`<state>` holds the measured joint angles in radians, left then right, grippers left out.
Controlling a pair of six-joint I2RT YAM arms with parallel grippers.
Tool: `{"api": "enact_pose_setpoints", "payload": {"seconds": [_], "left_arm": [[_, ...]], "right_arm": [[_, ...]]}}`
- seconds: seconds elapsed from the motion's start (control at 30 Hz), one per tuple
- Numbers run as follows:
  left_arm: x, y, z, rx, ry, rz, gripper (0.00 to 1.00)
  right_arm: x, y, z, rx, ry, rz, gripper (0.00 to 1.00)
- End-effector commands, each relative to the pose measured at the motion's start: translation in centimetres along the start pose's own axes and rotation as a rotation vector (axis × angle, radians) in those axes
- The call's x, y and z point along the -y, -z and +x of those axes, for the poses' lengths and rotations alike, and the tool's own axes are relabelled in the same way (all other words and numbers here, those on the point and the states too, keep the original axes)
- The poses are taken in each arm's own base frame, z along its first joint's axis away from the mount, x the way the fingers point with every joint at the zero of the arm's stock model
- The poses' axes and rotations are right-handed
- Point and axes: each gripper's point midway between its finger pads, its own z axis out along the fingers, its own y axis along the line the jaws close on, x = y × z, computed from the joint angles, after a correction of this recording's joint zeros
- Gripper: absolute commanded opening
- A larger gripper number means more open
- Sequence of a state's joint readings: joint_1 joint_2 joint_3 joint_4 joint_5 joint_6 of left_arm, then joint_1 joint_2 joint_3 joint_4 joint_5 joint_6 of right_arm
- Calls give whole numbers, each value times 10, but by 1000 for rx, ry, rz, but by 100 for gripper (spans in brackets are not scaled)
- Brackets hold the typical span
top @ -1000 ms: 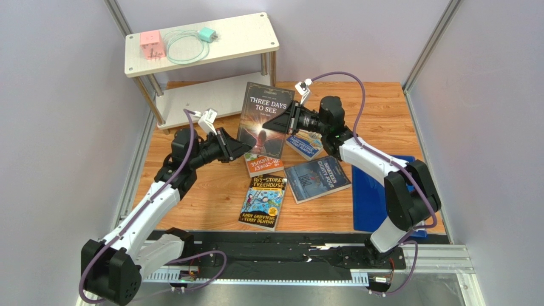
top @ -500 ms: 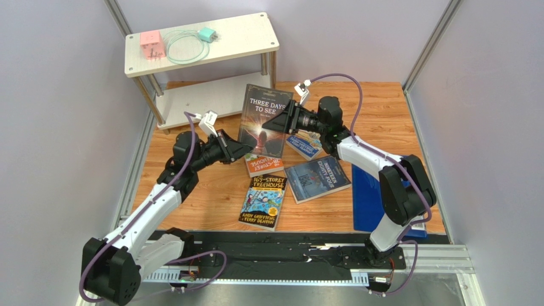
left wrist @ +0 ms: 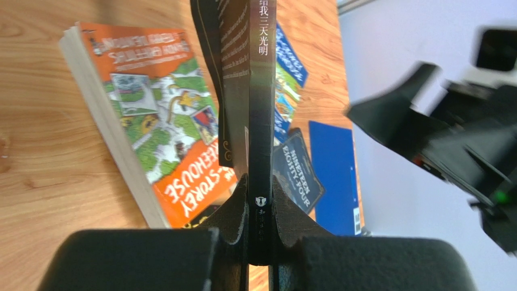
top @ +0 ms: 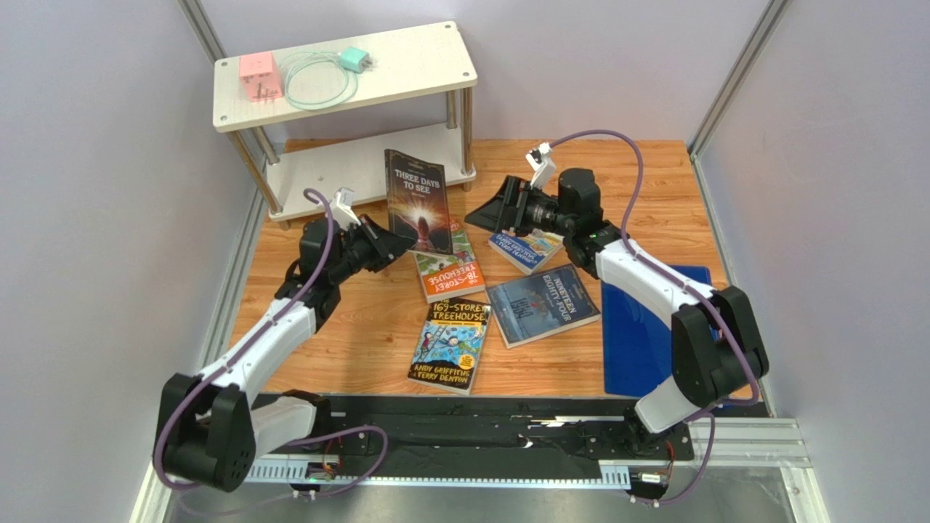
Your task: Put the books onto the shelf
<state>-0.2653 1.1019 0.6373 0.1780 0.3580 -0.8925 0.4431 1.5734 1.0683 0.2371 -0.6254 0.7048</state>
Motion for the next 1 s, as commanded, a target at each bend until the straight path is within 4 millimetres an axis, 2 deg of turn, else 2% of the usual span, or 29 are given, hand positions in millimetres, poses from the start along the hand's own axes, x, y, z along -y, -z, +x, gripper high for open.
{"api": "enact_pose_setpoints", "payload": {"seconds": [0.0,0.03,0.1,0.23,0.27,0.33,0.37,0.4,0.43,0.47,0.5,0.53,0.57,0.6,0.67,0.7,0.77,0.8,0.83,0.9,0.93,0.97], "left_arm": [[46,-10,-51,118,-38,180,0],[40,-16,-50,103,-28,172,0],[48,-18,-59,112,-35,223,0],[45,-30,-73,127,19,274,0],[46,-30,-82,152,18,292,0],[32,-40,-89,146,71,271,0],[36,-42,-99,168,64,298,0],[24,-52,-100,152,92,283,0],[22,-55,-105,142,118,296,0],[33,-58,-120,154,102,346,0],[18,-73,-118,124,135,338,0],[19,-78,-120,96,163,363,0],[31,-82,-136,115,142,411,0],[17,-96,-135,99,175,394,0],[22,-107,-151,111,178,414,0],[10,-119,-149,91,201,396,0],[12,-129,-158,89,215,409,0],[1,-138,-156,81,237,390,0],[1,-143,-164,100,242,387,0],[-13,-157,-161,79,271,354,0],[-10,-160,-166,74,269,362,0],[-19,-168,-163,64,290,352,0]], "right_arm": [[-3,22,-14,60,106,48,93],[-3,24,-14,60,110,50,93],[-2,28,-13,56,118,61,93],[0,32,-10,50,127,65,93],[0,32,-9,45,132,63,93],[3,33,-6,37,128,71,93],[6,33,-3,28,126,74,93],[6,33,-2,25,127,74,93],[7,33,-2,24,127,76,93],[7,35,-2,25,128,78,93],[9,35,0,24,128,82,93],[11,36,1,23,127,88,93],[9,37,1,25,132,87,93],[11,39,2,25,137,93,93],[10,41,4,22,144,97,93],[10,42,3,24,148,100,93],[10,45,5,22,156,109,93],[10,46,5,24,160,110,93],[11,47,5,25,163,115,93],[10,47,6,22,163,115,93],[10,47,6,20,166,114,93],[11,48,7,19,164,117,93]]}}
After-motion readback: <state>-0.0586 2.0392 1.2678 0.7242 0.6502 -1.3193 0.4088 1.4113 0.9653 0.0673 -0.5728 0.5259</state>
